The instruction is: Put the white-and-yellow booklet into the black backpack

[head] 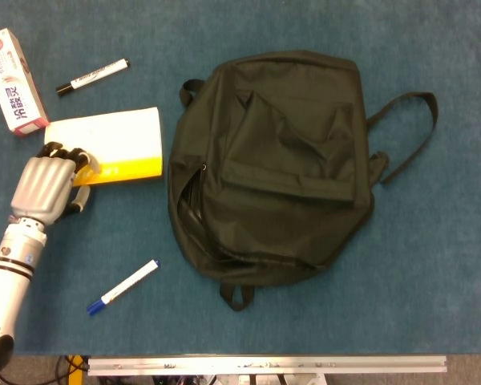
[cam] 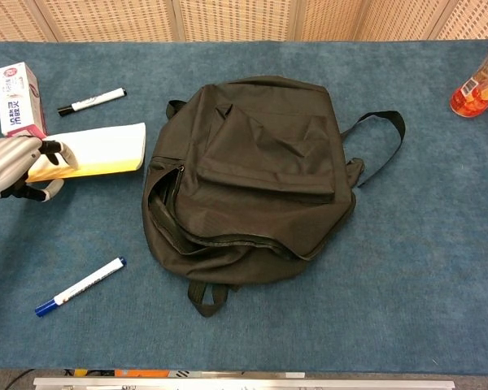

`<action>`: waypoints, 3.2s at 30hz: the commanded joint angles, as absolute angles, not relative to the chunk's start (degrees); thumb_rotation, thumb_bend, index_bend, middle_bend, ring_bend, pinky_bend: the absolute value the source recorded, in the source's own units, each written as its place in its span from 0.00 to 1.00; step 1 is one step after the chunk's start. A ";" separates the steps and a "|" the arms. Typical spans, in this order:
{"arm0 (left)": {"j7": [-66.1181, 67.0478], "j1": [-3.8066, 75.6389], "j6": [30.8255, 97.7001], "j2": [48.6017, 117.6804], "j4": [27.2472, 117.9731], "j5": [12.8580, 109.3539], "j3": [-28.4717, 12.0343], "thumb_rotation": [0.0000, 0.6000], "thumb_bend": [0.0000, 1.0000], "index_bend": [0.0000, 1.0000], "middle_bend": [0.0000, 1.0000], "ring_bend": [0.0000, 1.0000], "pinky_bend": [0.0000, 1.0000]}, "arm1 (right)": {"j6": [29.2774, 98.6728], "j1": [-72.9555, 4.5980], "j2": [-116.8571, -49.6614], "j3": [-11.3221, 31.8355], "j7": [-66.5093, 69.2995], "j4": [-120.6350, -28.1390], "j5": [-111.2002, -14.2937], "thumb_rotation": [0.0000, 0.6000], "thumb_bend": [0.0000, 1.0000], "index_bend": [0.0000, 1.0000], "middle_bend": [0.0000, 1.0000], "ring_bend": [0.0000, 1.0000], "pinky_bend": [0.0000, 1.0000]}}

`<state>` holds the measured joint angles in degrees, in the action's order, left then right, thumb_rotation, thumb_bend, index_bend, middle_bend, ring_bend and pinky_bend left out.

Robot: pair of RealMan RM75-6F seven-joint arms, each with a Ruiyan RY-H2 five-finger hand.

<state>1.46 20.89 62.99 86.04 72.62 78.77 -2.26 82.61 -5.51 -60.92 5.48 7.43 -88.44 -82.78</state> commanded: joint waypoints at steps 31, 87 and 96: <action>-8.32 19.33 76.25 90.37 62.29 85.83 -3.33 1.00 0.41 0.61 0.52 0.49 0.41 | 82.66 -5.63 -60.68 5.37 7.07 -89.31 -83.73 1.00 0.17 0.21 0.32 0.19 0.21; -12.51 12.21 93.88 79.71 75.32 92.78 -3.12 1.00 0.41 0.61 0.52 0.49 0.41 | 49.66 -30.80 -63.70 4.09 8.68 -114.19 -90.25 1.00 0.00 0.21 0.32 0.19 0.23; -11.64 11.17 94.69 78.48 76.69 93.24 -2.79 1.00 0.41 0.61 0.52 0.49 0.41 | 41.68 -37.69 -73.90 5.60 -1.26 -112.73 -78.68 1.00 0.00 0.21 0.32 0.19 0.23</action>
<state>-11.71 11.19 94.70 78.52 76.63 93.20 -2.81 43.62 -35.86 -71.31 5.20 1.58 -113.37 -81.48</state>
